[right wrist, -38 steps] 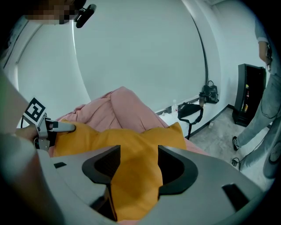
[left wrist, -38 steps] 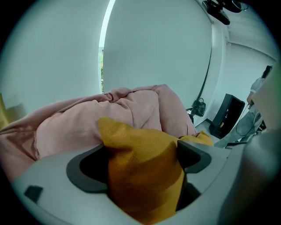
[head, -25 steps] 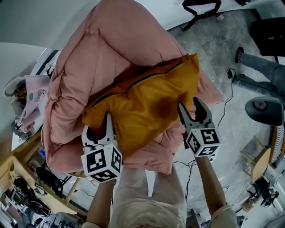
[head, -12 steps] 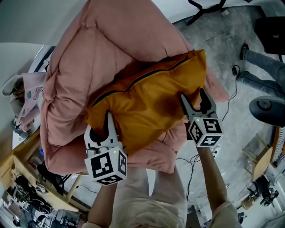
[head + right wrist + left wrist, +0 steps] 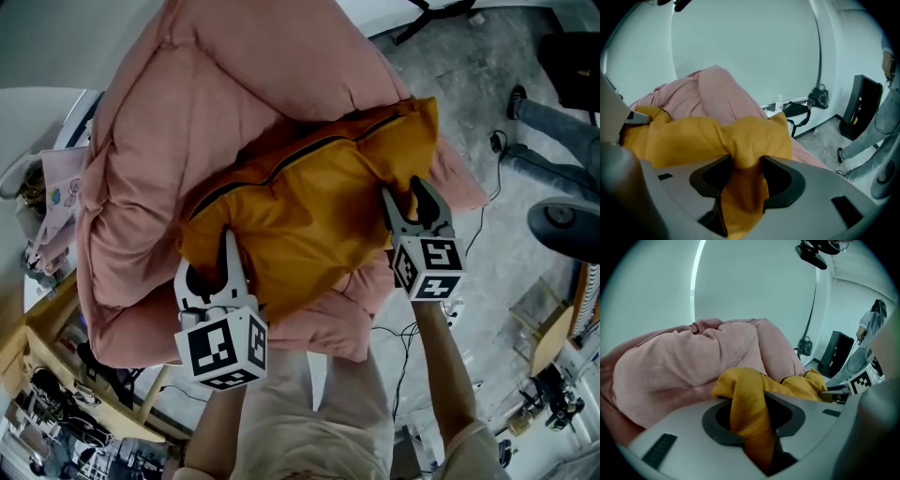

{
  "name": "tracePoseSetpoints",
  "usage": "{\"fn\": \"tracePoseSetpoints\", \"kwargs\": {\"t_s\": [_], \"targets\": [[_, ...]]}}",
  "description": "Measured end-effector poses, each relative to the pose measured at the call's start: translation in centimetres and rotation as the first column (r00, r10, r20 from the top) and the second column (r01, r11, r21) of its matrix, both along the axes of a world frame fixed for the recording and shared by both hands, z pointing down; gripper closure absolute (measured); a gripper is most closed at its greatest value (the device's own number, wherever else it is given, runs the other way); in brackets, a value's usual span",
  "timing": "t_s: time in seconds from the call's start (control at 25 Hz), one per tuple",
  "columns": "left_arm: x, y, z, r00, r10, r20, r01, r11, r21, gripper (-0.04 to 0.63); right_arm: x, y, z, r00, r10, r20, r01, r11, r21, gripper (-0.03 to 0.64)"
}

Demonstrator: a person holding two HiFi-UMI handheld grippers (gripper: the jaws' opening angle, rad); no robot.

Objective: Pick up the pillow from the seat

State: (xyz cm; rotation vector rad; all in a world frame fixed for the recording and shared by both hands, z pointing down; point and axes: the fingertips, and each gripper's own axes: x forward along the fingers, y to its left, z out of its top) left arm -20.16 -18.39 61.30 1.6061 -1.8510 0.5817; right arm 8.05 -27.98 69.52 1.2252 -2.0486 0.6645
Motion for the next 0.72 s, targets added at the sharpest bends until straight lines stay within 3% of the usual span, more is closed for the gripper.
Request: {"fn": "tracePoseSetpoints", "kwargs": {"t_s": [0.28, 0.72], "targets": [[0.4, 0.0, 0.2, 1.000, 0.009, -0.004, -0.009, 1.000, 0.002, 0.463, -0.8, 0.9, 0.4, 0.999, -0.033, 0.002, 0.033, 0.999, -0.007, 0.563], [1.1, 0.7, -1.3, 1.000, 0.012, -0.008, -0.012, 1.000, 0.027, 0.482, -0.3, 1.6, -1.0, 0.999, -0.019, 0.038, 0.019, 1.000, 0.007, 0.594]]}}
